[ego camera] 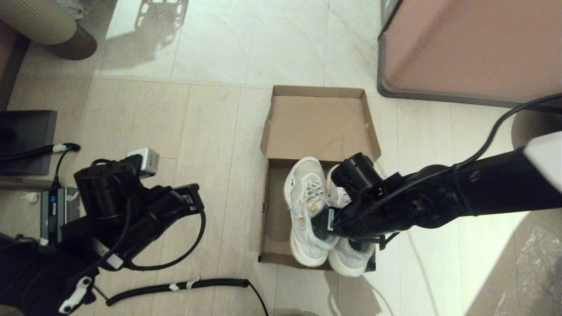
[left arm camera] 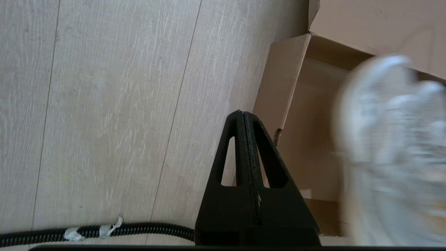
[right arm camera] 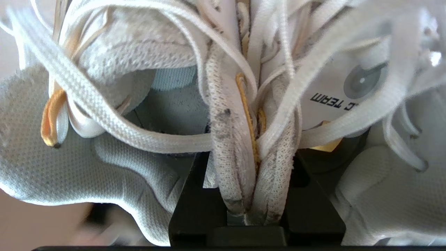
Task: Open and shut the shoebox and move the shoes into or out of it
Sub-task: Put the shoes out of the shoe box
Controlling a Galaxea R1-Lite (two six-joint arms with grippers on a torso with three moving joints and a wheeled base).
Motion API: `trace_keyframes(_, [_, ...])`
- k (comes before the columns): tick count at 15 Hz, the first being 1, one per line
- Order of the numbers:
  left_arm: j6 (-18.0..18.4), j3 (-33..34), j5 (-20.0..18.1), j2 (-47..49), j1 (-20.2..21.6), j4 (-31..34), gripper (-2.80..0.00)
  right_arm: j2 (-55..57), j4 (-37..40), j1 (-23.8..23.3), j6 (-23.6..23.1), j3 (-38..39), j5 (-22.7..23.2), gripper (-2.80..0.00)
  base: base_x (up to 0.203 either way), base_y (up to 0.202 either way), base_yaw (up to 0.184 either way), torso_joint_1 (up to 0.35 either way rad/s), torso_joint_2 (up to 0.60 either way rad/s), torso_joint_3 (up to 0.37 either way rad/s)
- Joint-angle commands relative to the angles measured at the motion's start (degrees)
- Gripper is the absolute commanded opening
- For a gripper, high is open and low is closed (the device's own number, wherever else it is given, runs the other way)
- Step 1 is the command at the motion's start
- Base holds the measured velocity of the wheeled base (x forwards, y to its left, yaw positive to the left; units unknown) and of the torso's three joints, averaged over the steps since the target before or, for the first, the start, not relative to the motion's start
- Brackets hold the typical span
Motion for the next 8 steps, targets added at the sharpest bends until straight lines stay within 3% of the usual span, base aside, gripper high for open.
trace_keyframes(1, [-0.10,0.30,0.08,-0.32,-0.02,-0.34,-2.80,-12.03,7.93,0.06,2.28,0.12,2.48,-2.80,0.000,0.000,0.000,0.000,0.00,0.000])
trace_keyframes(3, [-0.01,0.39,0.08,-0.42,-0.02,-0.25,-2.80,-17.17,11.82,-0.99,3.13,0.22,3.32,-2.80,0.000,0.000,0.000,0.000,0.00,0.000])
trace_keyframes(8, [0.08,2.76,0.17,-1.83,-0.02,-0.16,-2.80,-21.82,14.97,-13.06,0.82,-1.42,3.58,-2.80,0.000,0.000,0.000,0.000,0.00,0.000])
